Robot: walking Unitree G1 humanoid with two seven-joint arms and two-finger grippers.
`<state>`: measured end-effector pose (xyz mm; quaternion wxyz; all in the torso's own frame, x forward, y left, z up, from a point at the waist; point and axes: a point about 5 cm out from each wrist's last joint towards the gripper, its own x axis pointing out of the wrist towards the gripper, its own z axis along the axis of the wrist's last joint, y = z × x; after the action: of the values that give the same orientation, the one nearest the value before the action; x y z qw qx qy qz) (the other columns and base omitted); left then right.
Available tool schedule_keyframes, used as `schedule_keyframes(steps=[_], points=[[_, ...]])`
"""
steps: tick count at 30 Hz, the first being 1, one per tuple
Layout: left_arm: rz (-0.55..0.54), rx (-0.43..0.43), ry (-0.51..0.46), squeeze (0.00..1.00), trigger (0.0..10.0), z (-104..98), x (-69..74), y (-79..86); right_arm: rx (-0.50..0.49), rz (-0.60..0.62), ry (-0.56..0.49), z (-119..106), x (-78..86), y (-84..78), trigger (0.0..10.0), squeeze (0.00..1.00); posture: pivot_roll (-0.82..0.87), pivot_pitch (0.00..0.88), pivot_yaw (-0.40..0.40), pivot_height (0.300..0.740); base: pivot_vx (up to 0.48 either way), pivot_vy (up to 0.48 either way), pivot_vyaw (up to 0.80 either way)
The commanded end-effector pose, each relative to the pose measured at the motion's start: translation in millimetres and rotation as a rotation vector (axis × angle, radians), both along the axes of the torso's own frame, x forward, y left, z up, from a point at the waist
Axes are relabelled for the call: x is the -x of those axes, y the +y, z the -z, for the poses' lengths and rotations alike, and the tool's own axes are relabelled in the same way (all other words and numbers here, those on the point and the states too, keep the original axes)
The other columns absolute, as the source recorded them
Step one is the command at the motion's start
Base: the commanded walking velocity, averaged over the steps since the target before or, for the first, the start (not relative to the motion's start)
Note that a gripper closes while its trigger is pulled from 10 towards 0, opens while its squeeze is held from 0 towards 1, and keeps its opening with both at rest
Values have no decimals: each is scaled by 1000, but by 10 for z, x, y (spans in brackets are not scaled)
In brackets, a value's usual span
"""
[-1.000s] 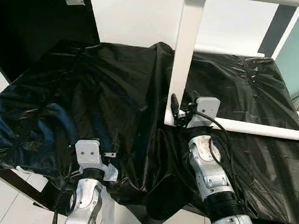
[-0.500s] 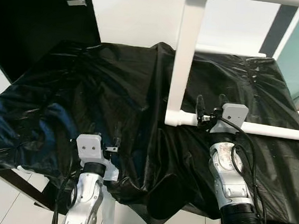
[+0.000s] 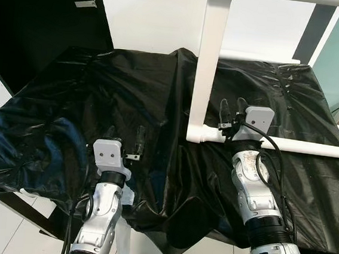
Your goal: Building children table
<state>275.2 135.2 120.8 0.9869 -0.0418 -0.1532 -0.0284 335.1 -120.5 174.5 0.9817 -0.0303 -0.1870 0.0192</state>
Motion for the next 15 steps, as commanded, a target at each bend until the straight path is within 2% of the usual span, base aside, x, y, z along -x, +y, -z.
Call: schedule_keyframes(steps=[1,3,5,7,8,9,10,15], points=[[94,-49,12,0,10000,46,9,-8,6,12,11,-38,-123,43,0,0,115,0,63,740,0,0,0],[66,-60,14,0,10000,57,40,38,15,48,23,-93,-255,43,235,0,135,0,49,740,0,0,0],[66,-60,14,0,10000,57,40,38,15,48,23,-93,-255,43,235,0,135,0,49,740,0,0,0],[53,-58,23,0,10000,99,93,34,29,49,32,-122,-323,47,4431,0,147,0,40,740,0,0,0],[53,-58,23,0,10000,99,93,34,29,49,32,-122,-323,47,4431,0,147,0,40,740,0,0,0],[52,-57,26,0,10000,117,113,22,42,31,39,-138,-364,65,7686,0,151,0,37,740,0,0,0],[51,-56,29,0,10000,129,125,12,51,12,48,-150,-397,86,10000,0,153,0,35,740,0,0,0],[53,-57,33,0,10000,143,148,-6,81,-54,89,-162,-487,161,10000,0,162,0,37,740,0,0,0]])
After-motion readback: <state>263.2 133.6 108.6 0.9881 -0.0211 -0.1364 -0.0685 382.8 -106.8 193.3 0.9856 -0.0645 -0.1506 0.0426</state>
